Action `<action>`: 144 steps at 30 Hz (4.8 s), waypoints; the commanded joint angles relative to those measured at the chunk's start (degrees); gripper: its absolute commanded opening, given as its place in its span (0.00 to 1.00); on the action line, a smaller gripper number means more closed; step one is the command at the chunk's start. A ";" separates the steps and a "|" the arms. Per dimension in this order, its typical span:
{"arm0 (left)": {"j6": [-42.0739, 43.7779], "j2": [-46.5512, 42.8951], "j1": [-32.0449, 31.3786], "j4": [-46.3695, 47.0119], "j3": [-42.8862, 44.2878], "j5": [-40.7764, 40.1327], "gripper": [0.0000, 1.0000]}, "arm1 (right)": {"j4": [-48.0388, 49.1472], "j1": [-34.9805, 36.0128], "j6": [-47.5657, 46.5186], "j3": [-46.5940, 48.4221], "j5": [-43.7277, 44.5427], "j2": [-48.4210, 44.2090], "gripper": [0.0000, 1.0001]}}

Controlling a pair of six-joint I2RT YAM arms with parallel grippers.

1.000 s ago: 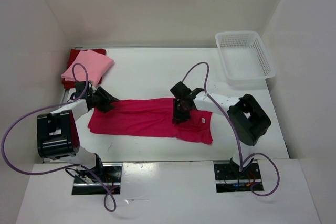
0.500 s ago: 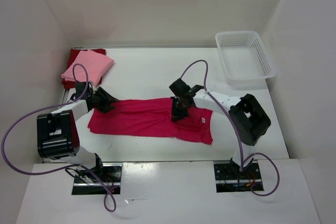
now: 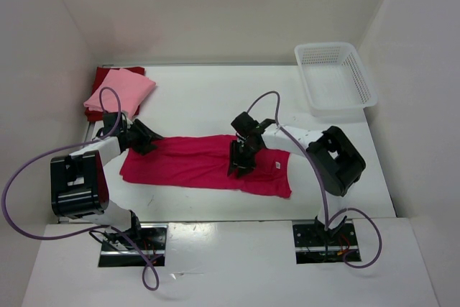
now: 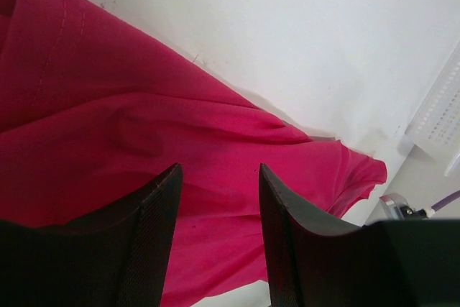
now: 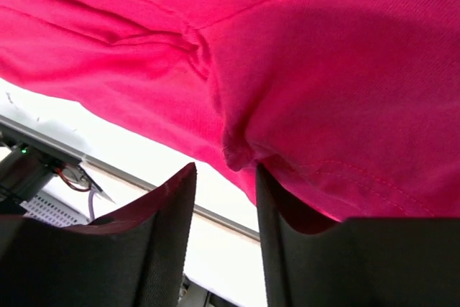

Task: Fold and stack the t-shirts
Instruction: Fold the other side of the tshirt into a rectangle, then rotate the tshirt 90 degrees, then grab the bottom of the folded rectangular tshirt with both arms

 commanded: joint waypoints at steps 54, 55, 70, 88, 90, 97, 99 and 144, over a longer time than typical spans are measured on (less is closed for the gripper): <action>2.94 -11.41 -8.53 -4.79 7.30 2.48 0.25 | 5.64 -22.61 -12.77 25.84 10.32 3.54 0.03; 3.47 -12.28 -8.53 -4.79 6.78 1.87 0.23 | 5.66 -23.15 -13.29 22.54 10.32 2.74 0.00; 7.08 -16.68 -15.65 -7.43 4.94 2.03 0.33 | 10.67 -23.68 -14.18 18.36 12.26 15.54 0.00; 2.52 -9.38 -32.35 -8.57 6.25 -2.70 0.39 | 6.87 -20.44 -11.11 35.21 10.24 13.34 0.57; 2.51 -12.01 -29.03 -8.57 6.25 -4.02 0.40 | 11.34 -17.28 -7.87 22.93 7.27 9.26 0.46; 2.51 -14.23 -12.68 -10.42 6.25 -2.28 0.47 | 24.80 2.14 4.96 10.11 -4.60 8.43 0.35; 2.51 -13.61 -9.42 -10.42 6.86 -1.75 0.49 | 26.30 5.92 6.65 12.65 -5.31 12.91 0.50; 5.59 0.79 -36.56 -14.82 -3.59 5.90 0.65 | 22.87 -7.86 15.97 -38.58 -0.57 -30.34 0.56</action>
